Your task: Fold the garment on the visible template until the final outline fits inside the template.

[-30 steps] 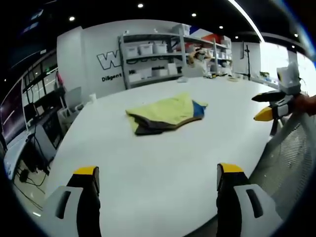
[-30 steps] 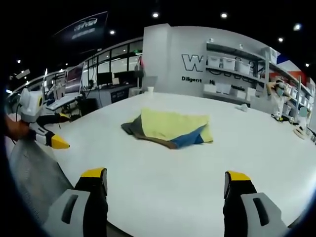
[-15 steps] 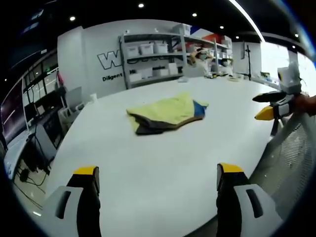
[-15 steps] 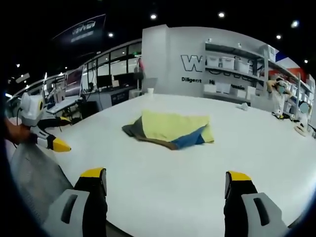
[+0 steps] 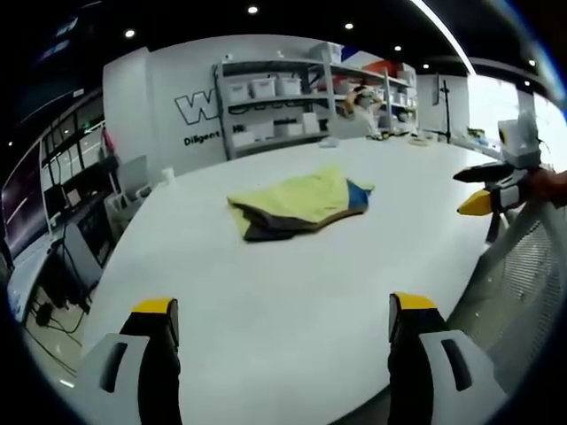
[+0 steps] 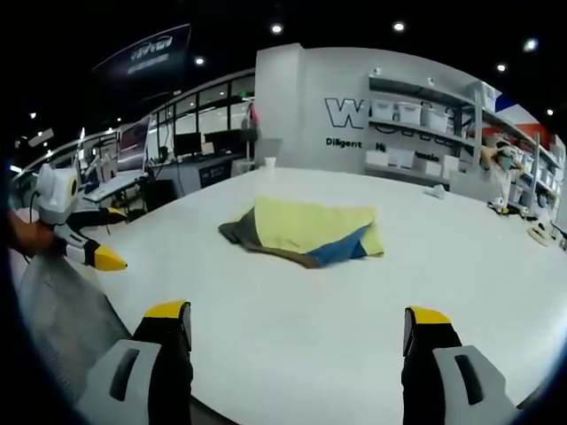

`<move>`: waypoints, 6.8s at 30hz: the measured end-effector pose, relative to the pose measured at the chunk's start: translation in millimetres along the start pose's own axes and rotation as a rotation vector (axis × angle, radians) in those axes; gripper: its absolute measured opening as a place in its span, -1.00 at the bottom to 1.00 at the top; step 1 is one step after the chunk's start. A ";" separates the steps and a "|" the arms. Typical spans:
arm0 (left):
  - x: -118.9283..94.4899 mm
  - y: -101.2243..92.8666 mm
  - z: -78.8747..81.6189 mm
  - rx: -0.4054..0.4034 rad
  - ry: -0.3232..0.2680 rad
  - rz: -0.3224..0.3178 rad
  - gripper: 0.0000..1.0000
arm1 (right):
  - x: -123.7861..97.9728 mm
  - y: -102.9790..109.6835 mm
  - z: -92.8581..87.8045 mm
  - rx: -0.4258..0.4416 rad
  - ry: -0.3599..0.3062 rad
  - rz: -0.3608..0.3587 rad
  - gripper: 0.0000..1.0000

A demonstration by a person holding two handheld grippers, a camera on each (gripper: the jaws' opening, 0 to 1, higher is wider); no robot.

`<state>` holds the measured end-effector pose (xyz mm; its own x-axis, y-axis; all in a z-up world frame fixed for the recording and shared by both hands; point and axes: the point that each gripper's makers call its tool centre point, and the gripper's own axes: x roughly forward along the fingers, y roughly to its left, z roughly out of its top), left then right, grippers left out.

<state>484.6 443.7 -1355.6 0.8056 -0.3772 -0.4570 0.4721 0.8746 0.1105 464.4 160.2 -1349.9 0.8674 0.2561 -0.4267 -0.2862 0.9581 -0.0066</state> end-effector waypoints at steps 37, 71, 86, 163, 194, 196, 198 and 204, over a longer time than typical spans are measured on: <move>0.1 -0.1 0.6 0.001 -0.001 0.000 0.91 | -0.4 -1.1 0.5 -0.019 -0.002 -0.002 0.97; 0.1 0.3 -1.1 0.008 0.005 0.002 0.91 | -0.6 0.7 -2.5 -0.007 0.016 0.006 0.88; -0.2 0.0 -0.5 0.010 0.003 0.004 0.91 | -0.5 -0.1 -2.8 -0.008 0.016 0.004 0.88; 2.2 -5.9 -4.1 0.007 0.015 -0.022 0.85 | -2.0 -14.8 -36.2 -0.090 0.195 -0.081 0.82; 0.9 3.3 -1.1 -0.021 0.005 0.026 0.94 | 1.8 4.1 -25.3 -0.040 0.123 0.027 0.80; 0.3 2.7 2.3 -0.014 -0.018 0.022 0.94 | 1.1 3.8 -25.0 -0.027 0.117 0.023 0.81; 0.5 2.5 0.0 -0.025 -0.005 0.020 0.95 | 1.3 3.0 -27.2 -0.041 0.131 0.015 0.82; -0.5 -1.6 2.8 -0.031 -0.022 -0.002 0.95 | 0.7 2.6 -29.6 -0.056 0.144 0.015 0.83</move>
<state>484.4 441.6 -1353.1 0.8129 -0.3850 -0.4371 0.4624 0.8828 0.0824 452.3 159.0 -1377.0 0.7968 0.2455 -0.5522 -0.3242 0.9448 -0.0478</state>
